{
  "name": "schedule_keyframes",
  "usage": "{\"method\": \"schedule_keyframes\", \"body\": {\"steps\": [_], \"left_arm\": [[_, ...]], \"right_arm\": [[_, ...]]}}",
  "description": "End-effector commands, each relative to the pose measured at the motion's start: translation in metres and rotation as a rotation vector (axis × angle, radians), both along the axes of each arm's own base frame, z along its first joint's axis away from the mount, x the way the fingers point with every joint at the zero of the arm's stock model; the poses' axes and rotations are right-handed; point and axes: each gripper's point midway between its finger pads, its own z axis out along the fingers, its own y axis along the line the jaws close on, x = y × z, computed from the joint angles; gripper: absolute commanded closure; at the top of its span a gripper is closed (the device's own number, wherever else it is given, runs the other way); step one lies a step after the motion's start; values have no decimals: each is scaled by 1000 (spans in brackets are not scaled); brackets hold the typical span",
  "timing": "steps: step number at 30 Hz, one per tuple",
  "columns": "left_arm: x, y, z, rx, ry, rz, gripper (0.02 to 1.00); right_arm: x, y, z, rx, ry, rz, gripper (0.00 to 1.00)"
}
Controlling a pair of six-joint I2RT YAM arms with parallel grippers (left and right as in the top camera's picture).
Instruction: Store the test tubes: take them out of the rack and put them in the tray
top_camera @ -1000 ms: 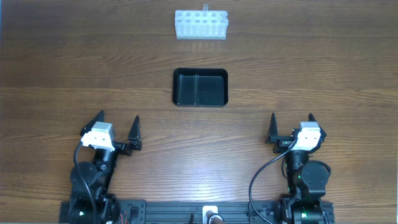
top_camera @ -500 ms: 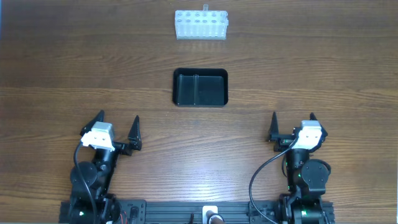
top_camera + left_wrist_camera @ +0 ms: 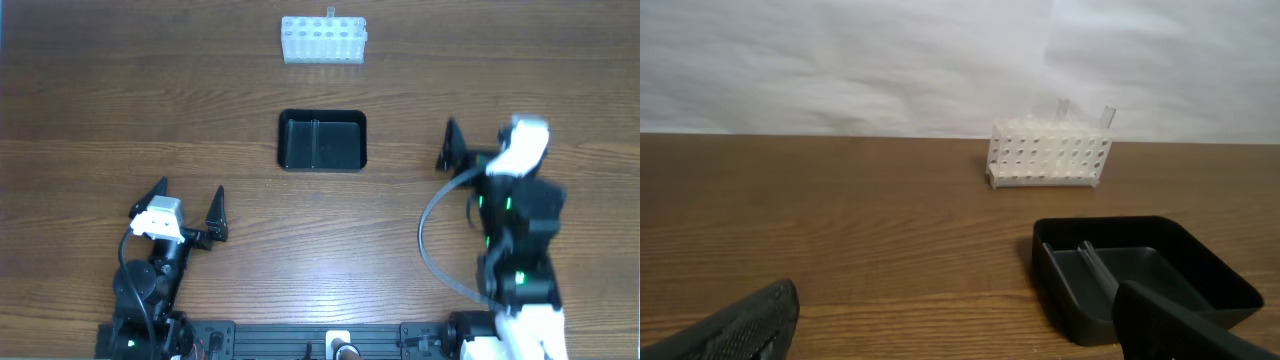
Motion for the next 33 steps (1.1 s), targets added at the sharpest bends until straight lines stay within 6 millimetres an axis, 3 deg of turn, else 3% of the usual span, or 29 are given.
{"method": "schedule_keyframes", "body": {"steps": [1, 9, 18, 26, 33], "left_arm": [[0, -1, -1, 7, -1, -7, 18], [0, -1, -1, 7, -1, -7, 18], [0, -1, -1, 7, -1, -7, 20], [0, -1, -1, 7, -1, -7, 18], [0, -1, -1, 7, -1, -7, 18]], "right_arm": [[44, 42, 7, 39, 96, 135, 7], [118, 126, -13, 12, 300, 152, 9], [174, 213, -45, 1, 409, 72, 9], [227, 244, -78, 5, 429, 28, 9], [262, 245, -100, -74, 395, -19, 9]]}}
